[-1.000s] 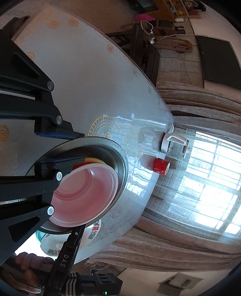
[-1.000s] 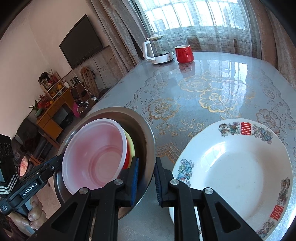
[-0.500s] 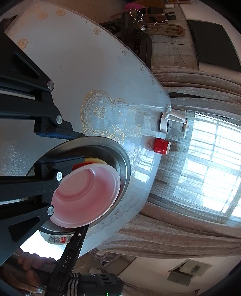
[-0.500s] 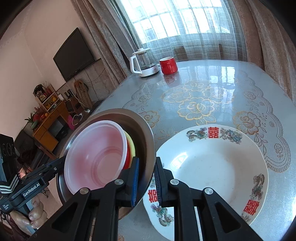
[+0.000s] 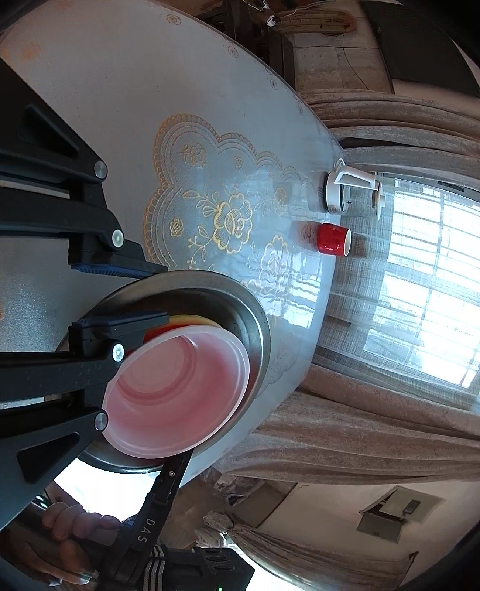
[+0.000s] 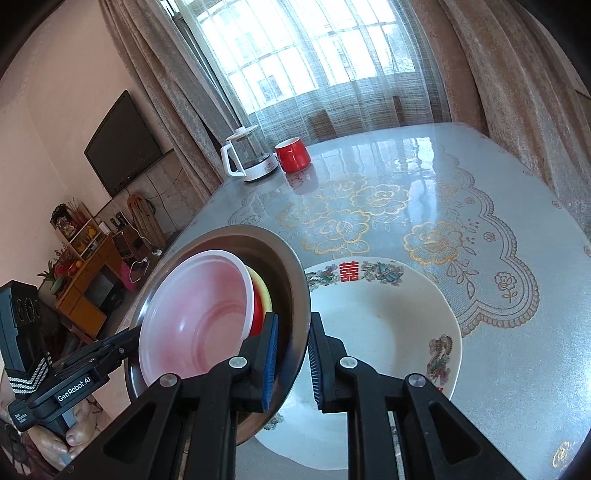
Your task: Organize plates and bowls
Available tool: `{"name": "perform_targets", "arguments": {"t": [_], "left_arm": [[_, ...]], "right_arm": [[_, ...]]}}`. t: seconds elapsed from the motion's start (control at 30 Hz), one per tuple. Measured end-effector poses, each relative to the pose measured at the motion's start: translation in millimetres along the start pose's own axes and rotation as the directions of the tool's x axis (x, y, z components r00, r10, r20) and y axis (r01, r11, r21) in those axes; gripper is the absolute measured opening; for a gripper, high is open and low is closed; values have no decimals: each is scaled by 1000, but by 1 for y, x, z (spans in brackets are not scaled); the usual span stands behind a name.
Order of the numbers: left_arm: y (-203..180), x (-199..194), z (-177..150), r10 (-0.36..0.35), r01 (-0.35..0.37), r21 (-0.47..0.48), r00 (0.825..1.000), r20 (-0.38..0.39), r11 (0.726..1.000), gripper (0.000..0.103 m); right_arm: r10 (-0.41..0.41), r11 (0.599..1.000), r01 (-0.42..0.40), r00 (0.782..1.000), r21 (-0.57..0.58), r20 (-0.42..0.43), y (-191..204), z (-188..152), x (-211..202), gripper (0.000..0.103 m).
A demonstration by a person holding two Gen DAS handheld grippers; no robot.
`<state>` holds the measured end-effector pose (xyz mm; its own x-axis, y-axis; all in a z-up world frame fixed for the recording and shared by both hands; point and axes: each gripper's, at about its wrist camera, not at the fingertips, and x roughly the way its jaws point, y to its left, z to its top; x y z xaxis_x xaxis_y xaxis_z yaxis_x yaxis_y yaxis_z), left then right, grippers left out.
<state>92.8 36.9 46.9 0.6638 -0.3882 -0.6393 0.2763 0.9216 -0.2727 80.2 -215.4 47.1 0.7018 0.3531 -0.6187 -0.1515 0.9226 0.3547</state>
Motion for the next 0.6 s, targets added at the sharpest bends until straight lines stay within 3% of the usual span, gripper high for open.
{"name": "perform_targets", "arguments": {"t": [0.3, 0.6], "left_arm": [[-29, 28, 7, -54, 55, 17, 997, -61, 998, 18], [-44, 55, 2, -55, 60, 35, 991, -121, 998, 18]], "right_arm": [[-72, 995, 70, 997, 75, 29, -33, 5, -14, 17], [-110, 984, 109, 994, 142, 0, -61, -5, -8, 17]]}}
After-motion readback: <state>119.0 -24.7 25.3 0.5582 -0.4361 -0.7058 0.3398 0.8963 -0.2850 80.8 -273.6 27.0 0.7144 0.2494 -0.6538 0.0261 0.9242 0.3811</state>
